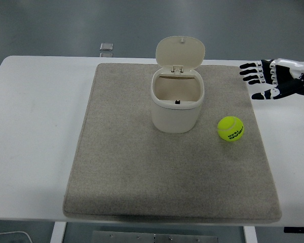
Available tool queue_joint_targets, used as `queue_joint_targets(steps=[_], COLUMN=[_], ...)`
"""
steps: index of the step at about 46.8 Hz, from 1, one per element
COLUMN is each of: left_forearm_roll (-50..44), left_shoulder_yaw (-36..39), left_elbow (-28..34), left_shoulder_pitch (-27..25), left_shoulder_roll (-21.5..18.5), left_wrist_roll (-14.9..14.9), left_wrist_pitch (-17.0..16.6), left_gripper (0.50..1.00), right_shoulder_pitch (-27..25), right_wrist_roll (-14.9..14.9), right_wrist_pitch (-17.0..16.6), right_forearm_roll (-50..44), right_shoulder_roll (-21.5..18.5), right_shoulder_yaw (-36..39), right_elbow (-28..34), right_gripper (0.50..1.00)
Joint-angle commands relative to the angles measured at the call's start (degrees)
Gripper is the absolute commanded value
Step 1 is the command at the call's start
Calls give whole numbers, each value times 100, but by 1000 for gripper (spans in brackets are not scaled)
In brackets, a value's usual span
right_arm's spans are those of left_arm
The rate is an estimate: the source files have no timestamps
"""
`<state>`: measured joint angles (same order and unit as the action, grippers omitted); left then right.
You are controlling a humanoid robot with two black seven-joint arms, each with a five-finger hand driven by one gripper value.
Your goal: Pick up the tennis ball and place it in the box.
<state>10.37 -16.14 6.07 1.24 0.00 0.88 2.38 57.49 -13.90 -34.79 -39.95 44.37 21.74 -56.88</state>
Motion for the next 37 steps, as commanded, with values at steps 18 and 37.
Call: queue_joint_targets(steps=[18, 37], left_forearm_roll=[0, 0], left_shoulder_yaw=[5, -3], left_elbow=[0, 0], left_shoulder_pitch=[-1, -1], left_shoulder_roll=[0, 0], left_wrist_roll=[0, 0], left_wrist_pitch=[0, 0], left_gripper=[992, 992], right_shoulder_pitch=[-1, -361], right_wrist_roll=[-183, -666], right_wrist_pitch=[87, 552], right_forearm_roll=[-1840, -1911], right_shoulder_roll=[89, -104], right_shoulder_yaw=[6, -100], right_elbow=[-508, -613], right_gripper=[911, 911])
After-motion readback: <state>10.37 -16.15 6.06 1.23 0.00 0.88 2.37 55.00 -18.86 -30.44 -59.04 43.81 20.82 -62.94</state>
